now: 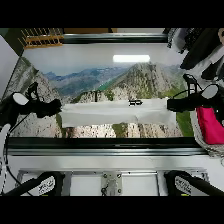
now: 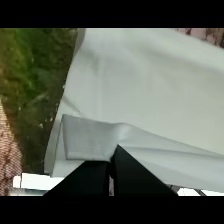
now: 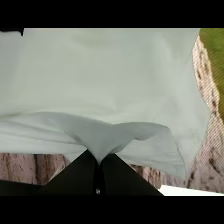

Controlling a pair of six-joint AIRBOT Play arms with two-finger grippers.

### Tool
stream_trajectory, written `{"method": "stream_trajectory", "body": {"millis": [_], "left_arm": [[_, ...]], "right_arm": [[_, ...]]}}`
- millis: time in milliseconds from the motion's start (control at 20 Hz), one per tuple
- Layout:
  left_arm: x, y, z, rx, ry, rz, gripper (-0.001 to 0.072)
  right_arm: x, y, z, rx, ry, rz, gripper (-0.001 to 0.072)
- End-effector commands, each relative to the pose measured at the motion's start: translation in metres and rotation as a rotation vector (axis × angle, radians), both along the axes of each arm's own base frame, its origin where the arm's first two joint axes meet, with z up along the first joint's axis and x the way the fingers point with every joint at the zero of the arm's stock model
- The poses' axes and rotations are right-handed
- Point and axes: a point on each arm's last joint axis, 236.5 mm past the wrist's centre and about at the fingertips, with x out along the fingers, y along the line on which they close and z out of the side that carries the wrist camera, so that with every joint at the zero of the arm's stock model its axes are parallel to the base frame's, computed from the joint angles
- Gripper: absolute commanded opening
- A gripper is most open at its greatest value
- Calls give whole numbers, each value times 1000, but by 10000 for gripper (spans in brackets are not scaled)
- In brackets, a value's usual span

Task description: Fold the clothes and pants, and hang the long-sleeved shirts on hangers.

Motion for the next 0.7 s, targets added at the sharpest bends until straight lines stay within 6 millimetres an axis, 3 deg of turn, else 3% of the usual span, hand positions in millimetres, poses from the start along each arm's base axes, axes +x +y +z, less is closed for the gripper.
{"method": "stream_trajectory", "body": {"millis": [0, 250, 400, 450, 500, 550, 600, 650], "left_arm": [[44, -8, -13, 5, -9, -27, 7], [67, -27, -41, -5, 47, -84, 7], [79, -35, -48, -8, 53, -104, 8], [83, -36, -47, -6, 46, -107, 74], [86, -35, -45, -6, 37, -104, 359], [90, -35, -41, -8, 28, -89, 531], [94, -32, -34, -11, 21, -77, 530], [97, -29, -25, -14, 13, -70, 530]], "right_arm": [[37, -3, -10, 8, -70, -40, 14], [62, 1, -29, 64, -104, -97, 16], [70, 6, -41, 105, -99, -128, 23], [73, 8, -44, 118, -99, -137, 27], [77, 10, -46, 133, -106, -150, 127], [82, 11, -44, 151, -121, -169, 411], [86, 11, -40, 165, -139, -184, 670], [90, 11, -34, 170, -156, -187, 682]]}}
